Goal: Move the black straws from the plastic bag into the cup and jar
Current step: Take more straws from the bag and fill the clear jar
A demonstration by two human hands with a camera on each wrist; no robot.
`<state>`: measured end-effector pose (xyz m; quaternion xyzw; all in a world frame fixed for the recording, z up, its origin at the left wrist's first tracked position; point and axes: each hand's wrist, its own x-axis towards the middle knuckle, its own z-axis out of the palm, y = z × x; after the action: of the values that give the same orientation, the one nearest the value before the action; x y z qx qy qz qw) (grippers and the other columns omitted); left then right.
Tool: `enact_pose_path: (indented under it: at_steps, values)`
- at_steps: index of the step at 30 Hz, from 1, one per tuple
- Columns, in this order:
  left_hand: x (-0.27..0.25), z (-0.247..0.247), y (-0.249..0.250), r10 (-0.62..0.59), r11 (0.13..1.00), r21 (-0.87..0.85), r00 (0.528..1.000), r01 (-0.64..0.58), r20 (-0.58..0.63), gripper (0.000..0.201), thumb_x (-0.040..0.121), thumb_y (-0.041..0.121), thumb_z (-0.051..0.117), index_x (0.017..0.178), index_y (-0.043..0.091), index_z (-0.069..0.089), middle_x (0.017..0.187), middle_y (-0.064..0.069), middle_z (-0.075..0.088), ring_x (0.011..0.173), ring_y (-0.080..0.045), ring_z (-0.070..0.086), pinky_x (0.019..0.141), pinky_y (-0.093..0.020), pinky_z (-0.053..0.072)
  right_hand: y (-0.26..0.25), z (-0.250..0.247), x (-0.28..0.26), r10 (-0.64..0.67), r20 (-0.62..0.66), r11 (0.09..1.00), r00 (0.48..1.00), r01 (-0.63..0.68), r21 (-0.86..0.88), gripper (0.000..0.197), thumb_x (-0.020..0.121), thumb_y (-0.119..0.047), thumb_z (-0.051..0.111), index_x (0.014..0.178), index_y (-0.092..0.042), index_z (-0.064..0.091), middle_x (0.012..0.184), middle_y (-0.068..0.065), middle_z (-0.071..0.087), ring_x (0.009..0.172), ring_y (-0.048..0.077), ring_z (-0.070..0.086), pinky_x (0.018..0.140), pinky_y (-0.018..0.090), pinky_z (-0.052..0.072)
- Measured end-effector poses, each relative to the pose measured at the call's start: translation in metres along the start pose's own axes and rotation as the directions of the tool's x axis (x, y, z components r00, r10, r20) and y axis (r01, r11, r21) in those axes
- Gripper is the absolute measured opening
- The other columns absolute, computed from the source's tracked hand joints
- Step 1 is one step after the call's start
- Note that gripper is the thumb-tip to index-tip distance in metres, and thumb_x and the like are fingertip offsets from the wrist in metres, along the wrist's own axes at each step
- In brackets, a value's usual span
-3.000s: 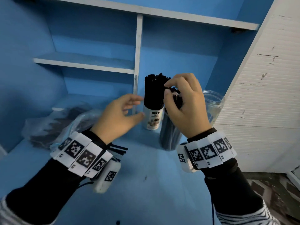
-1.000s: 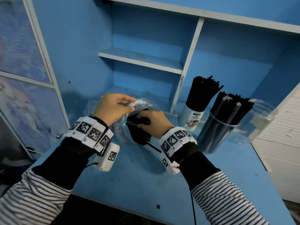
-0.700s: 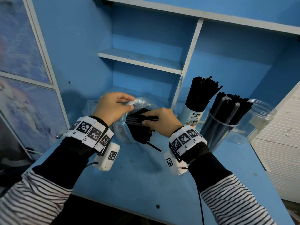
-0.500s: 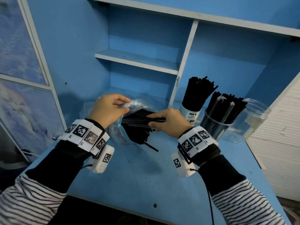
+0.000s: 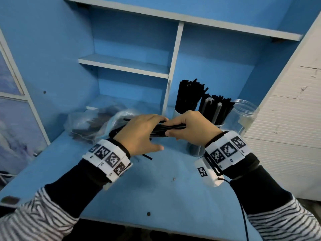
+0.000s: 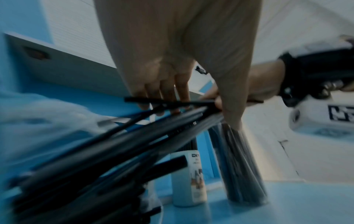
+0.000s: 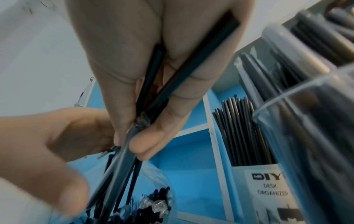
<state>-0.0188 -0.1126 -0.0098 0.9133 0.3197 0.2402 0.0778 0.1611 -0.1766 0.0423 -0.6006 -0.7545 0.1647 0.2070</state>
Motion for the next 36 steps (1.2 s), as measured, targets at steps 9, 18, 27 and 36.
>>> enact_pose_path:
  at_steps: [9, 18, 27, 36]
  values:
    - [0.033, 0.02, 0.012, -0.092, 0.994, 0.048, 0.995, 0.094, -0.036, 0.023, 0.087, 0.039, 0.06, 0.105, 0.024, 0.059, 0.092, -0.001, 0.069, 0.087, -0.027, 0.065, 0.069, -0.036, 0.05, 0.001, -0.028, -0.021, -0.028, -0.075, 0.998, 0.997, 0.024, -0.053, 0.037, 0.086, -0.021, 0.071, 0.12, -0.032, 0.067, 0.099, -0.018, 0.069, 0.078, -0.015, 0.058, 0.076, 0.0, 0.04]
    - [0.045, 0.013, 0.027, -0.25, 0.879, -0.437, 0.965, 0.192, -0.08, 0.031, 0.091, 0.041, 0.061, 0.066, 0.031, 0.047, 0.055, 0.01, 0.047, 0.049, -0.003, 0.045, 0.05, -0.022, 0.03, -0.012, -0.045, -0.024, -0.115, -0.531, 0.968, 0.839, 0.214, 0.128, 0.046, 0.089, -0.033, 0.066, 0.133, -0.032, 0.051, 0.123, -0.01, 0.059, 0.106, 0.004, 0.061, 0.093, 0.022, 0.051]
    - [0.048, 0.022, 0.027, -0.234, 0.83, -0.488, 0.963, 0.268, 0.132, 0.036, 0.085, 0.045, 0.068, 0.079, 0.01, 0.065, 0.073, -0.007, 0.068, 0.073, -0.018, 0.065, 0.076, -0.033, 0.052, -0.02, -0.034, -0.004, -0.176, -0.481, 0.97, 0.859, 0.234, 0.063, 0.036, 0.096, -0.013, 0.054, 0.131, -0.019, 0.05, 0.118, -0.005, 0.06, 0.08, 0.009, 0.06, 0.081, 0.022, 0.053]
    - [0.05, 0.008, 0.06, -0.187, 0.674, -0.697, 0.969, 0.245, 0.16, 0.03, 0.094, 0.01, 0.051, 0.064, 0.012, 0.053, 0.059, 0.004, 0.06, 0.055, 0.001, 0.058, 0.056, -0.007, 0.044, -0.011, -0.026, 0.001, -0.252, -0.513, 0.962, 0.821, 0.268, -0.044, 0.036, 0.096, -0.026, 0.057, 0.131, -0.018, 0.055, 0.129, -0.005, 0.056, 0.122, 0.003, 0.047, 0.102, 0.007, 0.032]
